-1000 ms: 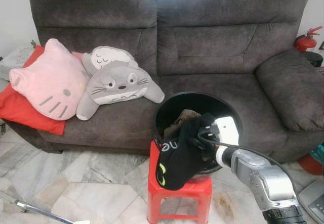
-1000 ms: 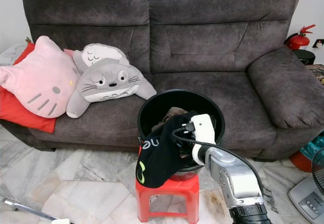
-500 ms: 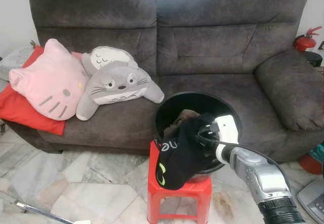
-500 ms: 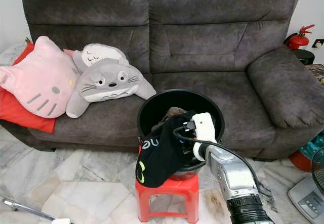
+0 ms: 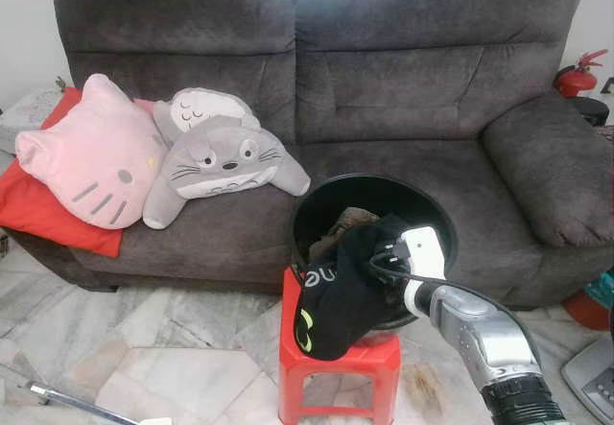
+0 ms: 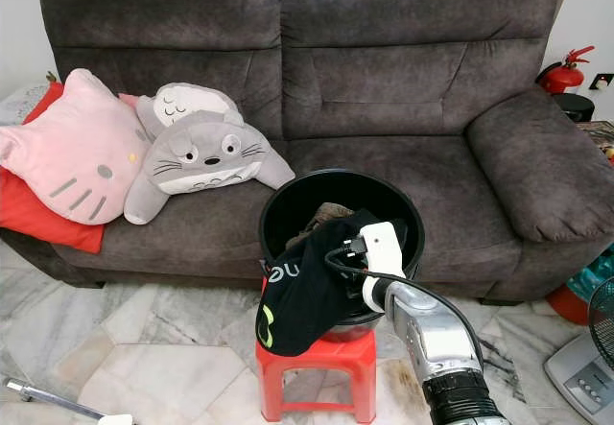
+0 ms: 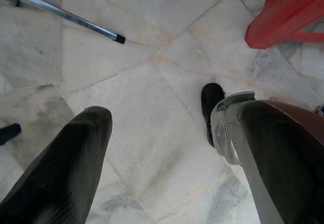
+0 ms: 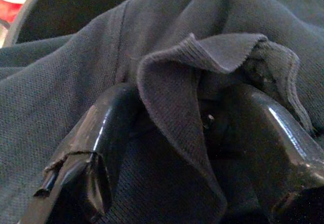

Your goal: Hang hanger

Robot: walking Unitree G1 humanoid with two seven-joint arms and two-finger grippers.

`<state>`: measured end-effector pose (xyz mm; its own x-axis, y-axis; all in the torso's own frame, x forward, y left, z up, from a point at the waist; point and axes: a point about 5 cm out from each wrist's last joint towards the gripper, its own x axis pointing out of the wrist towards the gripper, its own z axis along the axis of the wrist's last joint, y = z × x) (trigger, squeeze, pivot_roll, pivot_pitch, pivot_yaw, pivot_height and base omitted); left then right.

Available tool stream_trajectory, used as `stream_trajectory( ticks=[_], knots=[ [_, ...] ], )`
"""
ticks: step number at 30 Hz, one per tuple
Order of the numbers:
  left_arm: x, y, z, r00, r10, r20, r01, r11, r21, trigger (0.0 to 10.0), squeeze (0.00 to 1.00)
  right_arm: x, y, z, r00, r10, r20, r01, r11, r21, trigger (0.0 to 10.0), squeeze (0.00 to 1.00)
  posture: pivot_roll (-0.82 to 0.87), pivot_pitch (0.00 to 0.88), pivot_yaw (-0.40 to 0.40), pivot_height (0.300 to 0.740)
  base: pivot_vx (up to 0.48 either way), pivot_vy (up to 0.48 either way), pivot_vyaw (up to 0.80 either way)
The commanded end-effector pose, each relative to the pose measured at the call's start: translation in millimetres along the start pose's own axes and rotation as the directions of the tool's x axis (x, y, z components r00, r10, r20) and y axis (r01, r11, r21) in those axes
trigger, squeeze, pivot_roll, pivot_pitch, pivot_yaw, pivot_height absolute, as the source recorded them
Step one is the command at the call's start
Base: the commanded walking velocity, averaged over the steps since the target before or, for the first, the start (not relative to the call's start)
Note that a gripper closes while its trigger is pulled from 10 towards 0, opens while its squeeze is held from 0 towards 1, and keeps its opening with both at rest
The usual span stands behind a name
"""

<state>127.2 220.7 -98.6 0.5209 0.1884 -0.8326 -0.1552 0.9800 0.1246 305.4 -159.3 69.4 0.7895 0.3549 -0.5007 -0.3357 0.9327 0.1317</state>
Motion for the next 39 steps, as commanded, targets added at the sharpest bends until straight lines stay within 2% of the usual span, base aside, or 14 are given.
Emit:
stream_trajectory(
  ticks=[1,4,5,33,39],
  knots=[
    [-0.6,1.1,-4.2,1.0,0.011,-0.023,-0.011,1.0,0.002,10.0,0.0,2.6,2.8,3.7,1.0,0.012,0.012,-0.011,1.0,-0.003,0.4,0.0,-0.23,0.0,0.06,0.74,0.0,0.0,0.0],
    [-0.7,1.1,-4.4,1.0,0.011,-0.023,-0.011,1.0,0.002,10.0,0.0,2.8,2.8,3.6,1.0,0.012,0.013,-0.012,1.0,-0.003,0.4,0.0,-0.23,0.0,0.06,0.74,0.0,0.0,0.0],
    [-0.8,0.9,-4.6,1.0,0.01,-0.023,-0.01,1.0,0.003,10.0,0.0,3.1,3.1,3.8,1.0,0.012,0.014,-0.012,1.0,-0.003,0.0,0.0,-0.23,0.0,0.06,0.74,0.0,0.0,0.0],
    [-1.3,0.8,-6.5,1.0,0.01,-0.025,-0.01,1.0,0.004,10.0,0.0,5.3,8.0,23.6,0.995,-0.015,0.096,0.014,1.0,0.01,0.0,0.0,-0.22,0.0,0.059,0.74,0.0,0.0,0.0],
    [-1.9,3.7,-8.2,0.999,0.014,-0.031,-0.013,1.0,0.008,10.0,0.0,3.2,5.6,44.5,0.982,-0.053,0.184,0.049,0.998,0.026,0.0,0.0,-0.22,0.0,0.062,0.74,0.0,0.0,0.0]
  ],
)
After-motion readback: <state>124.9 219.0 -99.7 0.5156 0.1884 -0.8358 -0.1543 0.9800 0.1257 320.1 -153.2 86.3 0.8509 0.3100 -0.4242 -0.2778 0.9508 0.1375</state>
